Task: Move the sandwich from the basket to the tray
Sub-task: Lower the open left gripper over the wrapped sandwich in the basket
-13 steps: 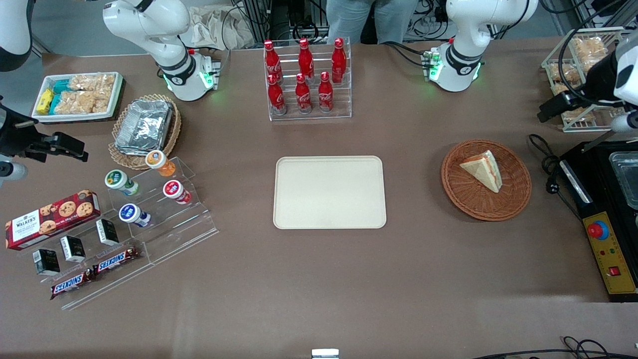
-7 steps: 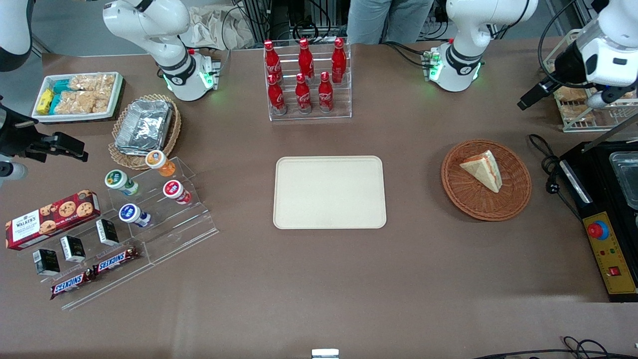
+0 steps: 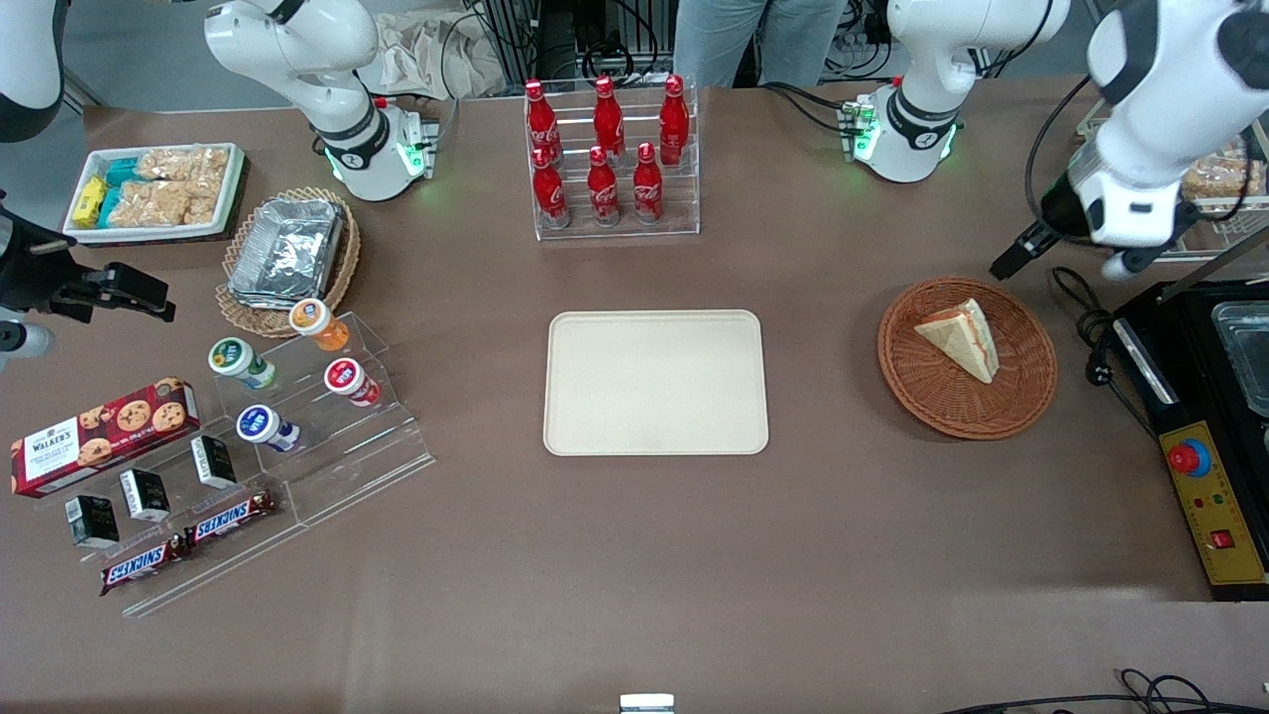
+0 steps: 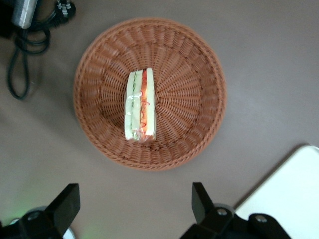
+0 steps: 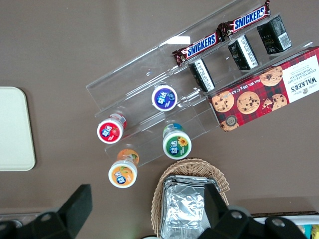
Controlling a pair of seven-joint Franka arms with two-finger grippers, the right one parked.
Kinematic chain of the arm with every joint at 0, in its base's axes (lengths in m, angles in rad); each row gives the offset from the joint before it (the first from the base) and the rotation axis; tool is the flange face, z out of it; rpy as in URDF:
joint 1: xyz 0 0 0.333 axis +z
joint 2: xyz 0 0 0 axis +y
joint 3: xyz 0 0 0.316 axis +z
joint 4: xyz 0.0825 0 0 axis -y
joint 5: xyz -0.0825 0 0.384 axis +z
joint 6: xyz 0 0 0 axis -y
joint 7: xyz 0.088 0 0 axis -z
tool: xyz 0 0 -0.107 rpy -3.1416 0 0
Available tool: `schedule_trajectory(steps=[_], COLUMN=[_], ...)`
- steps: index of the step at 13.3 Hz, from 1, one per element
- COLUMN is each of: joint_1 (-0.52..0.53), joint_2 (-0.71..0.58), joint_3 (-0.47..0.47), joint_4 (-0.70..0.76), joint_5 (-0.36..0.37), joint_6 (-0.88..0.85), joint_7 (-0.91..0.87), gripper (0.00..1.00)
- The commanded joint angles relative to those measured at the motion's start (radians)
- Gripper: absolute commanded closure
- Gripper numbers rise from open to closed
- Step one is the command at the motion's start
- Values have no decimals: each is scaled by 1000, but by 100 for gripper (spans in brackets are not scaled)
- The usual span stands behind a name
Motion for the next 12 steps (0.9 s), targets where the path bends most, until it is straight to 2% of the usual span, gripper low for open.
schedule_trajectory(steps=[1,5,12], joint_1=[4,4,4], joint_2=[124,256,400], joint_3=[-6,-3,0], joint_4=[-36,-109,-137], joint_5=[15,15,14], joint_6=[146,372,559], joint_7=[-71,-74,-76], gripper=[0,0,0])
